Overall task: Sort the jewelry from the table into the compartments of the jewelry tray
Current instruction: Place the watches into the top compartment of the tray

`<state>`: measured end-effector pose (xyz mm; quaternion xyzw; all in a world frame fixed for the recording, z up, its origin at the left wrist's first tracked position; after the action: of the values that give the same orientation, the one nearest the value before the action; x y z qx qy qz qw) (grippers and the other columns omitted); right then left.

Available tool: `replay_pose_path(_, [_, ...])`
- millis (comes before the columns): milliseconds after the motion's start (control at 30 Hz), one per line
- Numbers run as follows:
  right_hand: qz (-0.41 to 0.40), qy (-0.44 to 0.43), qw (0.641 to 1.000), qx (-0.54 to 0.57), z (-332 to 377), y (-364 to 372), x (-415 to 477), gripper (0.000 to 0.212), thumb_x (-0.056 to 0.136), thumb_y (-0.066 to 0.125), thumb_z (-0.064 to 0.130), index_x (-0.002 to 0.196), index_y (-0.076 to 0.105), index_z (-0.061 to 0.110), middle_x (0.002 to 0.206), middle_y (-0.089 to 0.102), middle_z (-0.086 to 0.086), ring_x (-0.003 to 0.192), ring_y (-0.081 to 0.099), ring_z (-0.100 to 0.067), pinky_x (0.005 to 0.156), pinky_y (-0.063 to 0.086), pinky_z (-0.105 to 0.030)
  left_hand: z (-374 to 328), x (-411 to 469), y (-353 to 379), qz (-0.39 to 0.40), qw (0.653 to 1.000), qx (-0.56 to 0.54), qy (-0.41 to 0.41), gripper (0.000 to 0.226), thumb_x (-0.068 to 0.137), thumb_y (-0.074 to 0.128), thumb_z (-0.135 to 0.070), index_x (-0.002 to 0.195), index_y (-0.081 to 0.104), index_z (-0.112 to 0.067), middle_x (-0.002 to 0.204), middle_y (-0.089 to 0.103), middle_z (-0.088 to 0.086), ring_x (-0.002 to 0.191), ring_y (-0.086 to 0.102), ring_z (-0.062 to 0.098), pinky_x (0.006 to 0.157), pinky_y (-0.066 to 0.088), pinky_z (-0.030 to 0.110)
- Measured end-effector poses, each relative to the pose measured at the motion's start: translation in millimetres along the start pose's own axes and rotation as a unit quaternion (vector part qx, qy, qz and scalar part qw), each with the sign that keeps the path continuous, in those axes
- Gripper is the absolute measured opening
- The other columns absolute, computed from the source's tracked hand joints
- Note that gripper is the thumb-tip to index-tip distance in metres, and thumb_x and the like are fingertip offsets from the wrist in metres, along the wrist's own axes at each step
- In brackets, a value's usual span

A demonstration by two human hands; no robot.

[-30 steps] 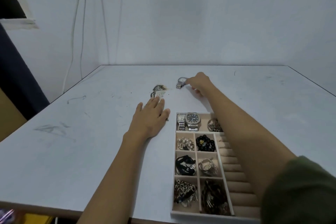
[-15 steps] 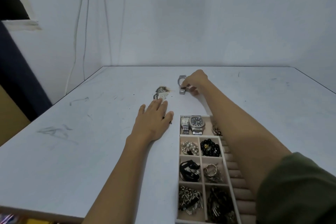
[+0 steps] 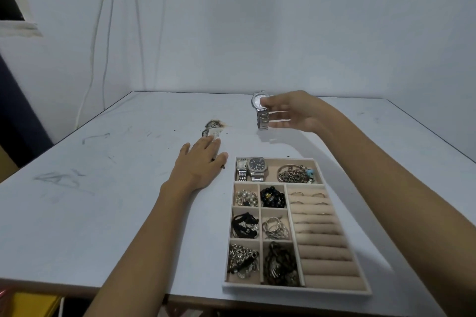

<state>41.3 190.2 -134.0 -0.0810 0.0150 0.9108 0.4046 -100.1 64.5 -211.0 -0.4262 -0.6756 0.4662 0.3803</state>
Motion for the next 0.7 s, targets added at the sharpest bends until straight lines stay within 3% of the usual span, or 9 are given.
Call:
replay_pose_path(167, [0.007, -0.025, 1.0, 0.001, -8.7, 1.1, -40.9, 0.006, 0.082, 0.069, 0.006, 0.086, 0.065, 0.005, 0.08, 0.067, -0.009, 0.067, 0.065, -0.02, 0.067, 0.06, -0.031, -0.4, -0.7, -1.7, -0.008, 1.0, -0.007, 0.003, 0.052, 0.101, 0.028, -0.041, 0.148, 0.027, -0.02, 0.159, 0.016, -0.001, 0.146, 0.011, 0.01, 0.119, 0.004, 0.042])
replay_pose_path(400, [0.017, -0.01, 0.999, 0.041, -42.1, 0.7, -65.8, 0.006, 0.081, 0.068, 0.001, 0.08, 0.062, 0.003, 0.077, 0.064, -0.01, 0.063, 0.058, -0.019, 0.052, 0.054, -0.025, 0.2, -0.2, -1.6, -0.007, 1.0, -0.01, 0.004, 0.051, 0.101, 0.029, -0.042, 0.147, 0.03, -0.021, 0.159, 0.018, -0.002, 0.145, 0.014, 0.01, 0.118, 0.003, 0.04])
replay_pose_path(700, [0.027, 0.014, 0.999, 0.019, -54.4, 3.7, -70.2, 0.007, 0.083, 0.07, 0.007, 0.081, 0.066, 0.001, 0.077, 0.064, -0.008, 0.061, 0.062, -0.018, 0.061, 0.057, -0.027, 1.0, 0.3, -1.6, -0.01, 1.0, -0.012, 0.005, 0.051, 0.101, 0.029, -0.042, 0.147, 0.03, -0.021, 0.158, 0.019, -0.002, 0.145, 0.015, 0.011, 0.119, 0.005, 0.041])
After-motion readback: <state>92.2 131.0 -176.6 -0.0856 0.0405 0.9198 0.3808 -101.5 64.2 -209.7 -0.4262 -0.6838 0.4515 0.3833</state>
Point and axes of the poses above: each hand's wrist, its own x-axis towards the middle knuckle, its own y-axis out of the palm, z = x × y, the point moved 10 cm from there along x, towards the middle knuckle
